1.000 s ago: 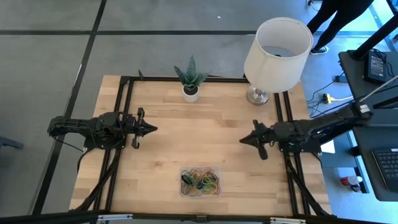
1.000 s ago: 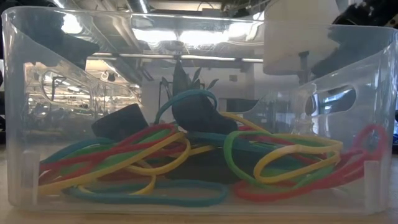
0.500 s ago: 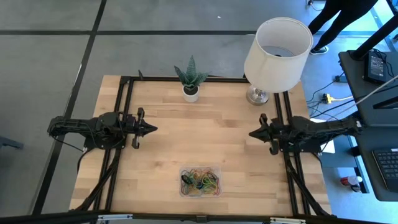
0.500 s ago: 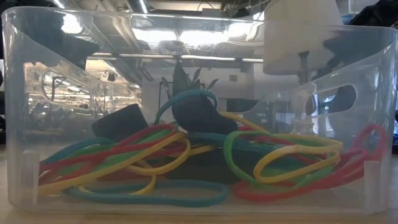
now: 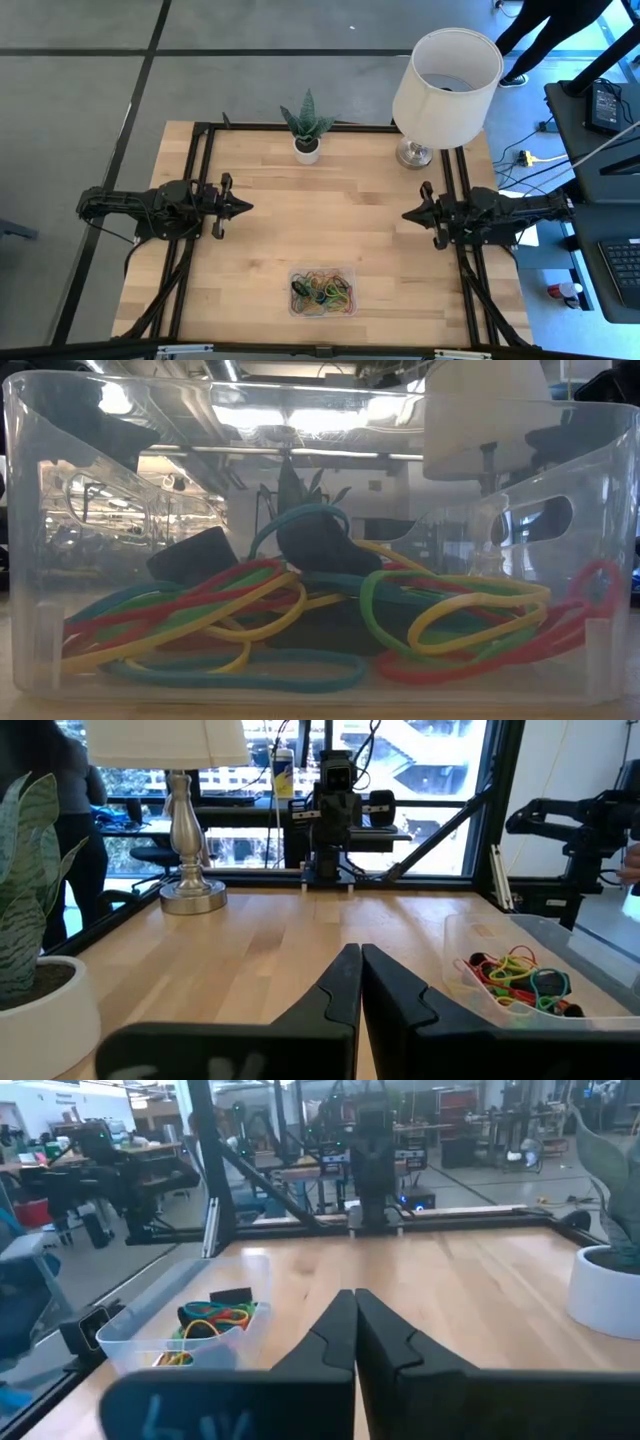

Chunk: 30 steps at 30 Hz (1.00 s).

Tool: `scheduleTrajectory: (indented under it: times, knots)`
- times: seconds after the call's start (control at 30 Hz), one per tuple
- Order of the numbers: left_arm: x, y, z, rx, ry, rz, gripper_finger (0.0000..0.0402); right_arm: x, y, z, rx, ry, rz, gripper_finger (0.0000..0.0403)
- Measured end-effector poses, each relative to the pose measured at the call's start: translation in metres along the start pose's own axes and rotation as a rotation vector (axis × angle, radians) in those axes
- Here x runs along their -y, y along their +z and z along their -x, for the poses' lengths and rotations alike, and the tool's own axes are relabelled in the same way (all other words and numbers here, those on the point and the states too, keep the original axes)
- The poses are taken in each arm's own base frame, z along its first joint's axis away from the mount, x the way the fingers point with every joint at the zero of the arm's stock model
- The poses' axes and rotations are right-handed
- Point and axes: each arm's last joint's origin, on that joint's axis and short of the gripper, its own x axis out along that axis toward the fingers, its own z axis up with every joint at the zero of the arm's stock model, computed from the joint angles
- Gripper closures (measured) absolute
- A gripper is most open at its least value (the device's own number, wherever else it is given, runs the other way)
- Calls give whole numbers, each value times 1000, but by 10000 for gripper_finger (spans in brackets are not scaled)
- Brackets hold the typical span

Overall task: Pick and place rubber bands into bin
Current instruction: Return to Home Position

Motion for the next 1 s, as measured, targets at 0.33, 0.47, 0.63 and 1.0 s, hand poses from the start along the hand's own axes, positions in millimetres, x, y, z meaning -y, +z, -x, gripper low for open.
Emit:
scheduleTrajectory:
  times: [0.33, 0.47, 0.63, 1.0]
  knots:
    - [0, 0, 0, 1, 1, 0, 394, 0, 0, 0, -2, 0, -7, 378]
    - [0, 0, 0, 1, 0, 0, 395, 0, 0, 0, -2, 0, -9, 376]
    - [0, 0, 0, 1, 0, 0, 393, 0, 0, 0, -2, 0, -9, 376]
    - [0, 0, 0, 0, 0, 0, 393, 0, 0, 0, -1, 0, -9, 375]
